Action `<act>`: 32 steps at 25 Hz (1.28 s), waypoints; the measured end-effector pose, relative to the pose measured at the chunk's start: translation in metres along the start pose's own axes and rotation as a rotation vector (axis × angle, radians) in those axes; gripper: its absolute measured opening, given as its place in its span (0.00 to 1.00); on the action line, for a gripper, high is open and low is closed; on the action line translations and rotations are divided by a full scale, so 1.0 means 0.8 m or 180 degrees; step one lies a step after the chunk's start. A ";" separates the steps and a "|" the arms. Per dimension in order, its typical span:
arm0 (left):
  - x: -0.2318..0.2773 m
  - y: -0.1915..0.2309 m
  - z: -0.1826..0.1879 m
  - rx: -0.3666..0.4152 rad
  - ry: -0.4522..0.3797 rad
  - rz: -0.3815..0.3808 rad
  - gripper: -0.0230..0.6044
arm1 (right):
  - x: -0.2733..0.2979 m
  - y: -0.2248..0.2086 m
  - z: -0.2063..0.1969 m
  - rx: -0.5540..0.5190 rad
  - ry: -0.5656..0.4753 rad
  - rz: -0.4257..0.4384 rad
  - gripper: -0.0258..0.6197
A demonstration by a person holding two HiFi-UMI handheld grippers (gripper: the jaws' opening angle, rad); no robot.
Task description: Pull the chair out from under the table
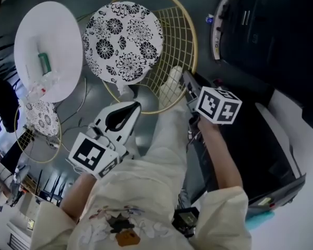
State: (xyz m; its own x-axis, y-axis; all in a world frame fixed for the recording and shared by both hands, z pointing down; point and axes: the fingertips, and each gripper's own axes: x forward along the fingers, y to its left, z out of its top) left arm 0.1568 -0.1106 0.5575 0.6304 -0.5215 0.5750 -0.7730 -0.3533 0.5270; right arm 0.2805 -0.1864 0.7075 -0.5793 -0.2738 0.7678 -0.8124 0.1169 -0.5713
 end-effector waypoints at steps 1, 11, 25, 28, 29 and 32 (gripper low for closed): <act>-0.001 0.001 0.002 0.0011 0.0005 -0.0007 0.03 | -0.002 0.000 0.002 -0.0010 -0.0004 -0.0017 0.13; -0.011 0.036 0.000 -0.0006 0.0024 -0.0030 0.03 | 0.011 -0.002 0.002 0.0023 0.0012 -0.0159 0.13; -0.065 0.077 0.024 -0.0054 0.0054 -0.0080 0.03 | 0.002 0.022 0.017 0.0074 0.0039 -0.0468 0.13; -0.069 0.087 0.029 -0.0071 0.0066 -0.0123 0.03 | 0.006 0.029 0.018 0.0070 0.0066 -0.0533 0.13; -0.069 0.090 0.031 -0.0063 0.0077 -0.0129 0.03 | 0.006 0.031 0.018 0.0068 0.0068 -0.0546 0.13; -0.064 0.093 0.037 -0.0055 0.0123 -0.0149 0.03 | 0.002 0.033 0.023 0.0071 0.0071 -0.0593 0.13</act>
State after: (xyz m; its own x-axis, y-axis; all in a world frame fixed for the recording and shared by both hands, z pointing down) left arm 0.0648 -0.1330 0.5484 0.6684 -0.4743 0.5730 -0.7414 -0.3629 0.5645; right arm 0.2595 -0.2011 0.6882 -0.4206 -0.2675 0.8669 -0.9042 0.0448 -0.4248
